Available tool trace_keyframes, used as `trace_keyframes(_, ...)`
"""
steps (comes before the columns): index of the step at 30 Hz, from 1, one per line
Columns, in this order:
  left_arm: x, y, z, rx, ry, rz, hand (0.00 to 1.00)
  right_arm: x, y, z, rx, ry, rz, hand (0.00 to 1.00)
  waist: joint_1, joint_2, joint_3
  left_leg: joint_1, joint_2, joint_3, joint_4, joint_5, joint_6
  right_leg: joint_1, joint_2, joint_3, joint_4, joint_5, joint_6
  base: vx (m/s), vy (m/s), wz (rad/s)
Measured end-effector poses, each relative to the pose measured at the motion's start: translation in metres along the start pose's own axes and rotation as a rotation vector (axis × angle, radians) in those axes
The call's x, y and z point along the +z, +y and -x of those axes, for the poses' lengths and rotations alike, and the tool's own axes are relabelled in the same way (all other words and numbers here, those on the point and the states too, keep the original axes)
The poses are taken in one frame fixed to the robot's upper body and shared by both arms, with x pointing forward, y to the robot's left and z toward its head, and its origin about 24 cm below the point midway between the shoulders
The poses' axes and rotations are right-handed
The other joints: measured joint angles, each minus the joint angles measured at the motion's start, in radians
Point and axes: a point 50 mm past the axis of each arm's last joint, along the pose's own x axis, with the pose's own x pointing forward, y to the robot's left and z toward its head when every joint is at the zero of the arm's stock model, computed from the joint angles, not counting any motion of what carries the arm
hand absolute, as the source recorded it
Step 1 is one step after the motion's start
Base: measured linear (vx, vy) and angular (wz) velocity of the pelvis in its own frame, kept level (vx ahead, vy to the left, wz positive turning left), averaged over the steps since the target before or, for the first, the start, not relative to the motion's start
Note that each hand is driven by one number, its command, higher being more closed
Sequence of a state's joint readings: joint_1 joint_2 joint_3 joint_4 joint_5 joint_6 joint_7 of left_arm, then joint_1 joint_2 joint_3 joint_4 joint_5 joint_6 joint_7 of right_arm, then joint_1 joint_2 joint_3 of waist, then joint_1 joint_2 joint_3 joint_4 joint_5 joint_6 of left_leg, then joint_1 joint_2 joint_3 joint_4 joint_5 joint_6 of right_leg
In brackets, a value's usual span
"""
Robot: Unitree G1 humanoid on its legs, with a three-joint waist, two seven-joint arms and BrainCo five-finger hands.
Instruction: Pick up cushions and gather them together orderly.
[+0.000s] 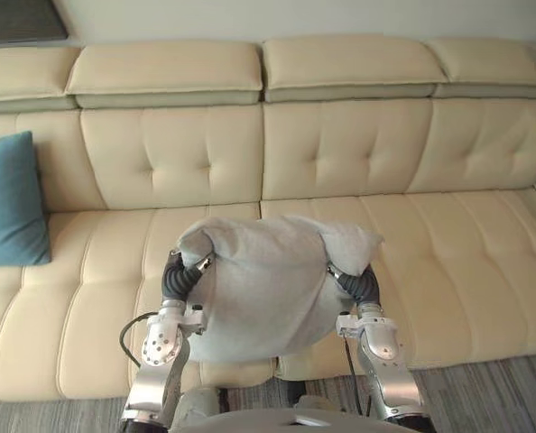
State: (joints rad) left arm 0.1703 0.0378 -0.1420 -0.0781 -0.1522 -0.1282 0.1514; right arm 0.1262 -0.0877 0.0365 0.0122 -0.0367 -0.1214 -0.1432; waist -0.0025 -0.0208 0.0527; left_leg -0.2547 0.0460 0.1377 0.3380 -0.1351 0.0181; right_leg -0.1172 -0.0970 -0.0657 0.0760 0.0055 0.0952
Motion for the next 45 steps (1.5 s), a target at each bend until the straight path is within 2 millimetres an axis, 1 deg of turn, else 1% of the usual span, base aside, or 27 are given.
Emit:
trace_keyframes(2, 0.012, -0.002, -0.004, 0.001, -0.053, 0.007, 1.00, 0.010, 0.001, -0.007, -0.013, -0.042, -0.009, 1.00, -0.001, 0.001, 0.000, 0.007, -0.001, -0.003, -0.033, -0.001, -0.005, -0.015, 0.008, 0.006, 0.018, -0.015, -0.016, -0.07, -0.031, -0.01)
trace_keyframes(3, 0.015, -0.003, -0.007, 0.000, -0.069, 0.010, 1.00, 0.014, 0.001, -0.008, -0.014, -0.060, -0.013, 1.00, -0.001, 0.000, 0.000, 0.013, -0.007, 0.001, -0.060, 0.001, -0.015, -0.021, 0.006, 0.013, 0.021, -0.026, -0.025, -0.11, -0.021, 0.01)
trace_keyframes(4, 0.019, -0.004, -0.010, 0.000, -0.090, 0.013, 1.00, 0.020, 0.002, -0.009, -0.019, -0.086, -0.024, 1.00, -0.007, -0.001, -0.001, 0.034, -0.021, 0.004, -0.120, 0.034, -0.016, -0.026, -0.004, 0.019, 0.019, -0.027, -0.023, -0.12, -0.023, 0.03)
trace_keyframes(6, 0.021, -0.005, -0.012, 0.008, -0.102, 0.015, 1.00, 0.023, 0.001, -0.010, -0.027, -0.098, -0.026, 1.00, -0.011, 0.000, -0.001, 0.059, -0.025, 0.022, -0.170, 0.063, -0.015, -0.028, -0.007, 0.026, 0.015, -0.024, -0.024, -0.07, -0.025, -0.09)
trace_keyframes(8, 0.024, -0.006, -0.015, 0.017, -0.116, 0.017, 1.00, 0.027, 0.004, -0.013, -0.041, -0.113, -0.032, 1.00, -0.010, -0.002, -0.002, 0.064, -0.019, 0.040, -0.203, 0.085, -0.018, -0.043, -0.004, 0.043, 0.004, -0.006, -0.030, -0.03, -0.025, -0.30)
trace_keyframes(11, 0.030, -0.005, -0.019, 0.042, -0.139, 0.020, 1.00, 0.040, 0.010, -0.025, -0.050, -0.149, -0.053, 1.00, -0.007, -0.003, -0.003, 0.051, 0.002, 0.098, -0.204, 0.095, -0.014, -0.067, 0.012, 0.089, -0.045, 0.054, -0.027, -0.02, -0.024, -0.50)
trace_keyframes(15, 0.040, -0.007, -0.030, 0.054, -0.183, 0.024, 1.00, 0.055, 0.014, -0.039, -0.062, -0.207, -0.063, 1.00, -0.013, -0.004, -0.003, 0.028, 0.006, 0.132, -0.219, 0.095, -0.021, -0.104, 0.016, 0.116, -0.060, 0.075, -0.027, -0.05, -0.012, -0.29)
trace_keyframes(18, 0.049, -0.009, -0.039, 0.061, -0.219, 0.022, 1.00, 0.067, 0.016, -0.046, -0.070, -0.248, -0.072, 1.00, -0.010, -0.003, -0.003, 0.000, 0.007, 0.135, -0.218, 0.101, -0.020, -0.133, 0.017, 0.117, -0.059, 0.085, -0.026, -0.02, -0.007, 0.00)
trace_keyframes(21, 0.061, -0.012, -0.055, 0.072, -0.264, 0.000, 1.00, 0.080, 0.021, -0.057, -0.088, -0.288, -0.078, 1.00, -0.005, -0.003, -0.002, -0.044, 0.008, 0.131, -0.215, 0.115, -0.013, -0.171, 0.016, 0.111, -0.052, 0.092, -0.028, -0.04, -0.017, 0.07)
trace_keyframes(22, 0.068, -0.013, -0.063, 0.077, -0.287, -0.007, 1.00, 0.088, 0.023, -0.063, -0.099, -0.307, -0.067, 1.00, -0.003, -0.002, -0.001, -0.067, 0.009, 0.130, -0.210, 0.118, -0.012, -0.190, 0.016, 0.110, -0.048, 0.094, -0.028, -0.09, -0.017, 0.06)
trace_keyframes(23, 0.082, -0.015, -0.071, 0.095, -0.340, -0.010, 1.00, 0.103, 0.025, -0.070, -0.112, -0.355, -0.067, 1.00, 0.001, -0.002, -0.001, -0.110, 0.013, 0.131, -0.191, 0.112, -0.019, -0.236, 0.016, 0.109, -0.031, 0.095, -0.028, -0.08, -0.014, 0.07)
trace_keyframes(24, 0.088, -0.016, -0.075, 0.102, -0.361, -0.014, 1.00, 0.109, 0.026, -0.072, -0.121, -0.375, -0.069, 1.00, 0.002, -0.001, 0.000, -0.128, 0.014, 0.130, -0.182, 0.112, -0.019, -0.252, 0.016, 0.109, -0.024, 0.095, -0.028, -0.07, -0.010, 0.08)
trace_keyframes(26, 0.108, -0.018, -0.093, 0.132, -0.423, -0.037, 1.00, 0.132, 0.031, -0.086, -0.142, -0.434, -0.081, 1.00, 0.004, 0.007, 0.017, -0.173, 0.018, 0.124, -0.154, 0.113, -0.020, -0.291, 0.016, 0.104, -0.003, 0.095, -0.028, -0.09, -0.008, 0.13)
trace_keyframes(27, 0.123, -0.020, -0.104, 0.146, -0.464, -0.044, 1.00, 0.150, 0.033, -0.094, -0.159, -0.482, -0.081, 1.00, 0.004, 0.015, 0.031, -0.204, 0.019, 0.116, -0.140, 0.113, -0.021, -0.322, 0.016, 0.099, 0.018, 0.094, -0.028, -0.12, -0.008, 0.17)
trace_keyframes(29, 0.145, -0.023, -0.112, 0.153, -0.531, -0.048, 1.00, 0.176, 0.032, -0.098, -0.195, -0.564, -0.068, 1.00, 0.006, 0.023, 0.056, -0.243, 0.021, 0.120, -0.131, 0.115, -0.023, -0.357, 0.013, 0.094, 0.029, 0.094, -0.028, -0.09, -0.009, 0.17)
trace_keyframes(30, 0.161, -0.024, -0.117, 0.157, -0.582, -0.057, 1.00, 0.193, 0.031, -0.100, -0.217, -0.619, -0.075, 1.00, 0.008, 0.026, 0.074, -0.269, 0.032, 0.149, -0.131, 0.117, -0.026, -0.386, 0.010, 0.091, 0.036, 0.096, -0.026, -0.08, -0.033, 0.26)
trace_keyframes(31, 0.175, -0.026, -0.122, 0.159, -0.622, -0.062, 1.00, 0.209, 0.029, -0.101, -0.237, -0.671, -0.076, 1.00, 0.008, 0.034, 0.088, -0.300, 0.042, 0.172, -0.134, 0.139, -0.019, -0.420, 0.008, 0.081, 0.046, 0.096, -0.026, -0.08, -0.033, 0.24)
trace_keyframes(32, 0.183, -0.028, -0.125, 0.162, -0.641, -0.065, 1.00, 0.218, 0.028, -0.101, -0.254, -0.701, -0.071, 1.00, 0.009, 0.035, 0.098, -0.315, 0.040, 0.173, -0.137, 0.152, -0.014, -0.439, 0.007, 0.080, 0.053, 0.096, -0.026, -0.05, -0.028, 0.22)
trace_keyframes(33, 0.191, -0.028, -0.129, 0.168, -0.659, -0.072, 1.00, 0.228, 0.028, -0.101, -0.273, -0.736, -0.071, 1.00, 0.011, 0.035, 0.112, -0.329, 0.034, 0.173, -0.153, 0.181, -0.010, -0.464, 0.004, 0.079, 0.060, 0.096, -0.026, -0.02, -0.009, 0.14)
trace_keyframes(36, 0.213, -0.034, -0.138, 0.170, -0.701, -0.088, 1.00, 0.256, 0.020, -0.101, -0.319, -0.808, -0.091, 1.00, 0.018, 0.039, 0.163, -0.371, 0.029, 0.172, -0.177, 0.219, -0.021, -0.532, 0.001, 0.076, 0.102, 0.094, -0.028, -0.01, -0.008, 0.15)
trace_keyframes(37, 0.221, -0.038, -0.141, 0.167, -0.713, -0.087, 1.00, 0.266, 0.016, -0.101, -0.337, -0.828, -0.092, 1.00, 0.015, 0.044, 0.183, -0.393, 0.029, 0.166, -0.177, 0.230, -0.032, -0.558, 0.000, 0.067, 0.124, 0.087, -0.032, -0.01, -0.009, 0.23)
trace_keyframes(39, 0.227, -0.042, -0.144, 0.158, -0.718, -0.091, 1.00, 0.273, 0.011, -0.102, -0.357, -0.844, -0.080, 1.00, 0.014, 0.047, 0.204, -0.413, 0.030, 0.161, -0.180, 0.239, -0.039, -0.593, -0.002, 0.056, 0.165, 0.071, -0.043, 0.00, -0.014, 0.21)
trace_keyframes(40, 0.229, -0.044, -0.145, 0.155, -0.719, -0.093, 1.00, 0.278, 0.008, -0.102, -0.368, -0.851, -0.073, 1.00, 0.015, 0.047, 0.221, -0.425, 0.030, 0.162, -0.181, 0.246, -0.050, -0.620, -0.003, 0.055, 0.200, 0.060, -0.050, 0.00, -0.019, 0.15)
trace_keyframes(41, 0.231, -0.045, -0.146, 0.151, -0.718, -0.095, 1.00, 0.281, 0.007, -0.103, -0.373, -0.855, -0.071, 1.00, 0.014, 0.046, 0.225, -0.435, 0.030, 0.162, -0.184, 0.248, -0.049, -0.640, -0.004, 0.054, 0.223, 0.049, -0.053, 0.00, -0.026, 0.13)
trace_keyframes(42, 0.231, -0.046, -0.147, 0.146, -0.716, -0.099, 0.00, 0.283, 0.007, -0.105, -0.375, -0.856, -0.067, 1.00, 0.011, 0.046, 0.227, -0.446, 0.029, 0.162, -0.186, 0.252, -0.045, -0.659, -0.005, 0.054, 0.238, 0.041, -0.051, 0.00, -0.026, 0.10)
trace_keyframes(43, 0.233, -0.047, -0.149, 0.142, -0.712, -0.103, 0.00, 0.288, 0.004, -0.106, -0.384, -0.857, -0.056, 0.00, 0.012, 0.047, 0.243, -0.454, 0.031, 0.162, -0.186, 0.255, -0.047, -0.673, -0.004, 0.054, 0.254, 0.035, -0.054, 0.00, -0.035, 0.08)
trace_keyframes(45, 0.237, -0.048, -0.152, 0.144, -0.705, -0.110, 0.00, 0.292, 0.000, -0.106, -0.402, -0.862, -0.067, 0.00, 0.014, 0.047, 0.254, -0.481, 0.037, 0.166, -0.186, 0.258, -0.052, -0.704, -0.002, 0.051, 0.260, 0.032, -0.056, -0.01, -0.032, 0.03)
